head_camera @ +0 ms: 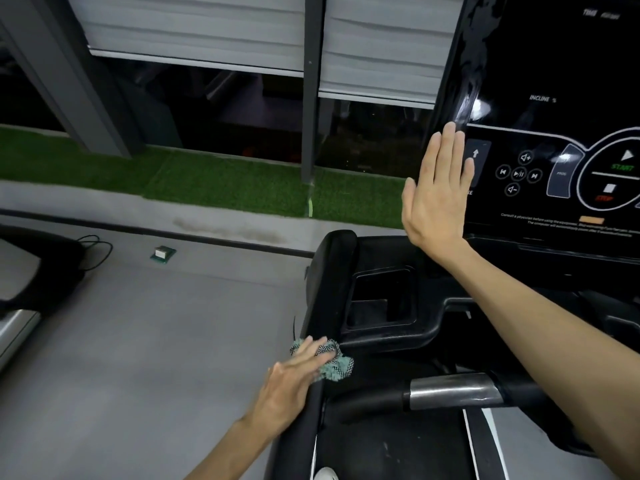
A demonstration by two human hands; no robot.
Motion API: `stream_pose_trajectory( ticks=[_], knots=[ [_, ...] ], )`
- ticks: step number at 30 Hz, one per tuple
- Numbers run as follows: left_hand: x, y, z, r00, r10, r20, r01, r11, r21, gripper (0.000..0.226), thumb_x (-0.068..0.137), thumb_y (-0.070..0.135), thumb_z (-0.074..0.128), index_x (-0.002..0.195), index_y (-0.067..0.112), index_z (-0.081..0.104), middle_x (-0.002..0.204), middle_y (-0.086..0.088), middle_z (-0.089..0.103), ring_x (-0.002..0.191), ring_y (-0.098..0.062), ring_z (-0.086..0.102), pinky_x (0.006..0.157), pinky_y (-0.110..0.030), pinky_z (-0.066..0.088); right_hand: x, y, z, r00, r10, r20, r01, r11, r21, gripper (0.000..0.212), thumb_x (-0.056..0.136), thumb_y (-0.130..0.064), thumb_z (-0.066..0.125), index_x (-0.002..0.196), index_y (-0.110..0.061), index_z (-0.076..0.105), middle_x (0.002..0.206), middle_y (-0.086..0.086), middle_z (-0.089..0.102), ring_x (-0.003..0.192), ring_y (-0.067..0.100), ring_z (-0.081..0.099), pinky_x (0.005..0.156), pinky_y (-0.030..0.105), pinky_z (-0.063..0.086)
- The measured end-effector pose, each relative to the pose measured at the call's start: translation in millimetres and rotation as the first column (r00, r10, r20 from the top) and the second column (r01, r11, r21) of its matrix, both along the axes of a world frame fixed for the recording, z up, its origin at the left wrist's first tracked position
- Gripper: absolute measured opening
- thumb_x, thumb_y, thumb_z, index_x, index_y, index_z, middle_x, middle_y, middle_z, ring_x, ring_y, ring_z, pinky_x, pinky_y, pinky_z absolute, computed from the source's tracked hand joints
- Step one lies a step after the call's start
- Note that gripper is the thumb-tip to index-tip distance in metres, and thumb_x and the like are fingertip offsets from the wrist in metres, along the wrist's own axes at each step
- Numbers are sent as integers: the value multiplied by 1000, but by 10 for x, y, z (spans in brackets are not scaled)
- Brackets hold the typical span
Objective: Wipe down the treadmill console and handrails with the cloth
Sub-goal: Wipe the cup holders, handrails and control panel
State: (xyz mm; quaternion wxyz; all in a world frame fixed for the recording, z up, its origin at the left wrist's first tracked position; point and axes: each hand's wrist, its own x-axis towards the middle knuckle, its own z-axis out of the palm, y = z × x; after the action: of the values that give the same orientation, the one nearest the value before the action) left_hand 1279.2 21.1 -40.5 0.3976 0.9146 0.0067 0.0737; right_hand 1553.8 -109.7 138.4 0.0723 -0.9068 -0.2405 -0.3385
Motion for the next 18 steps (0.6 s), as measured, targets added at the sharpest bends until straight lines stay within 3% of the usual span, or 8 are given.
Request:
stream_pose_trajectory(
  ticks=[4, 7, 9, 14, 18],
  knots=[
    [221, 98, -28, 999, -10, 41, 12, 999, -41, 47, 93, 8, 49, 132, 34, 52, 142, 16, 42, 138, -10, 34, 112, -30, 32, 3, 0, 6, 1000, 10, 3, -10, 1000, 5, 67, 97, -23, 36, 152, 0, 3, 160, 20, 2, 148, 33, 0, 119, 48, 4],
    [662, 181, 6, 999, 23, 27, -22, 1000, -18, 40, 95, 5, 53, 132, 19, 59, 142, 8, 44, 137, -18, 37, 115, -25, 26, 1, 9, 1, 1000, 15, 5, -15, 1000, 10, 67, 97, -23, 35, 151, 0, 3, 160, 20, 2, 148, 34, 0, 119, 48, 4],
    [904, 200, 84, 999, 51, 0, -51, 999, 13, 40, 98, 7, 53, 135, 21, 56, 146, 4, 44, 140, -19, 35, 116, -23, 21, 2, 18, 6, 1000, 14, 9, -14, 1000, 7, 68, 97, -24, 36, 151, 0, 3, 160, 20, 3, 148, 34, 1, 119, 47, 4],
    [705, 39, 136, 999, 24, -23, -22, 998, 66, 39, 98, 8, 52, 130, 27, 61, 144, 16, 43, 136, 0, 25, 110, -40, 36, 9, 11, 0, 1000, -3, 14, 3, 1000, -8, 67, 97, -25, 34, 152, 0, 4, 160, 20, 3, 148, 33, 1, 119, 48, 6],
    [221, -27, 68, 994, 21, 106, -27, 998, 55, 46, 88, 3, 61, 123, 33, 62, 136, 22, 44, 131, -5, 36, 96, -37, 48, 8, -11, -2, 1000, 9, 14, -9, 1000, -1, 67, 97, -24, 35, 151, 0, 4, 160, 20, 3, 148, 33, 1, 119, 47, 4]
  ],
)
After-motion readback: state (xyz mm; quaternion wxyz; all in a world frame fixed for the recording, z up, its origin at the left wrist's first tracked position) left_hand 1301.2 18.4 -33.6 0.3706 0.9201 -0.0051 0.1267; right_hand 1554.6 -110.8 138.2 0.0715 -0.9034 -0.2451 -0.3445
